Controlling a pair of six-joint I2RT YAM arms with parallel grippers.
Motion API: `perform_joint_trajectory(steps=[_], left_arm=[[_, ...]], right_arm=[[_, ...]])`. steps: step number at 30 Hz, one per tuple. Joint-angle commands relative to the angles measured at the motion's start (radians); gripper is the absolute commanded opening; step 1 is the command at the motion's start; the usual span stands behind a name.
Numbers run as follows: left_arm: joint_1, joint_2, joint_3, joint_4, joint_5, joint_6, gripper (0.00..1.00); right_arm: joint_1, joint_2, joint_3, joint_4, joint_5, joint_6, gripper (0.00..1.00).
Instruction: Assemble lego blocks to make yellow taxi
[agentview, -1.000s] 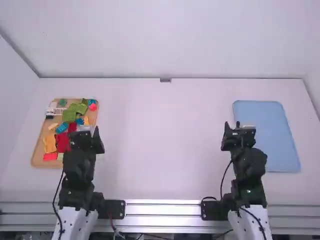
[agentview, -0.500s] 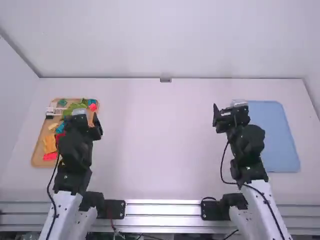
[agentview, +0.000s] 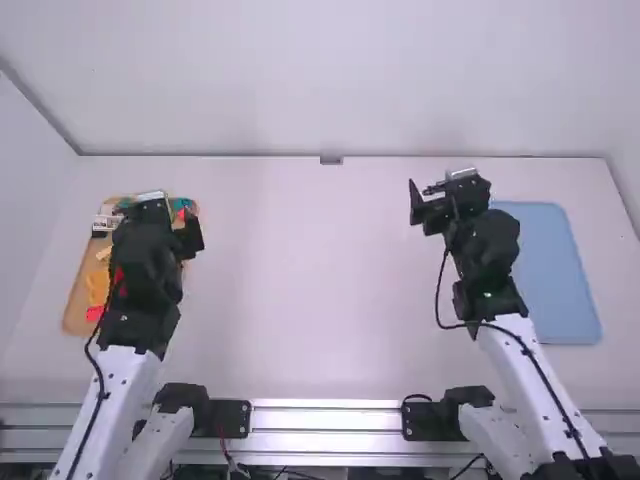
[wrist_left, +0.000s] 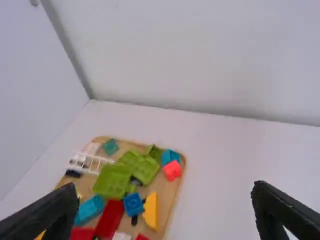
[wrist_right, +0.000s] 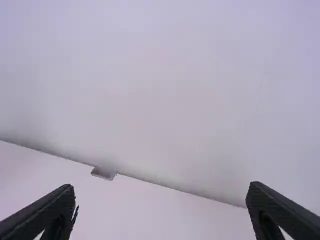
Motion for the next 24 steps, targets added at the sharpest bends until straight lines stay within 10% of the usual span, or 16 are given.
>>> perform_joint_trajectory(steps=[1,10,24], left_arm=[[0.038,0.03,0.108,-0.058,-0.052,-0.028,0.94],[0.299,0.186,0.385,-0.444,-0.068,-0.073,0.99],[0.81,0.578,0.694,-0.803,0.458,0.262,0.99]], right_arm=[[0.006,0.029,0.056,0.017,-0.006,-0.011,0.94],[0.014,0.078,0.089,0.045,-0.01,-0.019,0.98],[0.014,0.079,0.09,0.06,-0.011,-0.023,0.98]])
